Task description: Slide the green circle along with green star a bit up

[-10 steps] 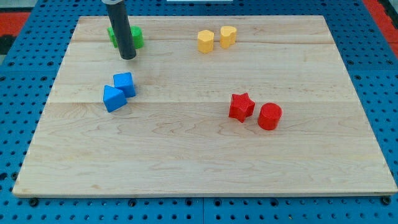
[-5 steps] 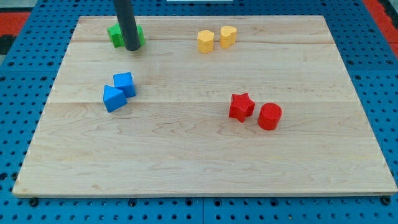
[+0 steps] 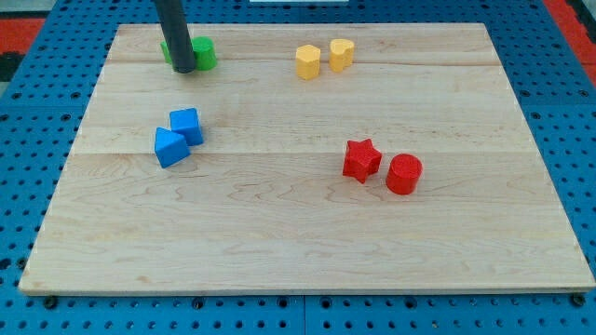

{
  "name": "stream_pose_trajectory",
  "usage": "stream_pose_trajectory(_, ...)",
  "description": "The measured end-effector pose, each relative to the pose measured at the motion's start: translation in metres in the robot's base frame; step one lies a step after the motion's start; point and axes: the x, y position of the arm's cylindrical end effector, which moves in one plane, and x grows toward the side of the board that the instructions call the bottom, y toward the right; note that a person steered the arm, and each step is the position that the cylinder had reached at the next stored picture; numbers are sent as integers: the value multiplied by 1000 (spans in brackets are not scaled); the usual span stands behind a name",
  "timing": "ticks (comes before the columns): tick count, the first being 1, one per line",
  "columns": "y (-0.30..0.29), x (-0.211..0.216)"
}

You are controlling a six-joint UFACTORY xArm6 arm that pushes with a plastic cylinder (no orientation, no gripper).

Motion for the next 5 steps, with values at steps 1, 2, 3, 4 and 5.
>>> stream_pose_trajectory(1, 3, -1)
stream_pose_trajectory(2, 9, -4)
stream_pose_trajectory(3, 12, -14)
stream_pose_trajectory(4, 12, -25)
stream_pose_trajectory(5, 12, -26)
